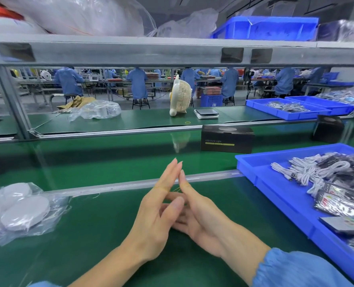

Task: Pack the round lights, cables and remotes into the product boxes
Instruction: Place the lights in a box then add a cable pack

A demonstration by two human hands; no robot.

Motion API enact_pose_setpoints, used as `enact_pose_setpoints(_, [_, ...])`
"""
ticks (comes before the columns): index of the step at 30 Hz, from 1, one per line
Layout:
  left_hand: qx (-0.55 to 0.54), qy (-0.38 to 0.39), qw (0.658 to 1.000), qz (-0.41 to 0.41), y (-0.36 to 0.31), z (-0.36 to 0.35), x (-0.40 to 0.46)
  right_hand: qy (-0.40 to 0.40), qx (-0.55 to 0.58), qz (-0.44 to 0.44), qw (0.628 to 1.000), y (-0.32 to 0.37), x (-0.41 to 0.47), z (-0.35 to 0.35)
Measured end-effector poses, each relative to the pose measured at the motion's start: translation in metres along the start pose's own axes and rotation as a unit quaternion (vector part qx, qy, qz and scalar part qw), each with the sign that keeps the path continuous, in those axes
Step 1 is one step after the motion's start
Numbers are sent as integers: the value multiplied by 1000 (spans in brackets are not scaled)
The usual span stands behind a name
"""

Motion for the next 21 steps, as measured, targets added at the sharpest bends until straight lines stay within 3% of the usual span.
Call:
enact_pose_setpoints(3, [94,55,990,-85,-7,0,-1,67,18,-40,997,2,-3,1])
enact_pose_setpoints(9, [274,153,911,-268,-15,8,0,168,-11,-58,984,10,-12,1])
enact_pose_setpoints(14, [266,162,908,-282,-15,6,-3,166,35,-14,985,13,-12,3])
enact_pose_setpoints(21, [224,120,928,-272,-16,7,-7,195,71,-5,978,15,-16,-8])
Point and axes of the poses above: each hand's wrist, its own x-axis towards the middle knuckle, its own z-axis out of the back of the hand, y = z × x, the point moved 5 cm from there along x, towards the middle knuckle, and after that the axes turned 1 degree about -z, right-handed, at the moved point
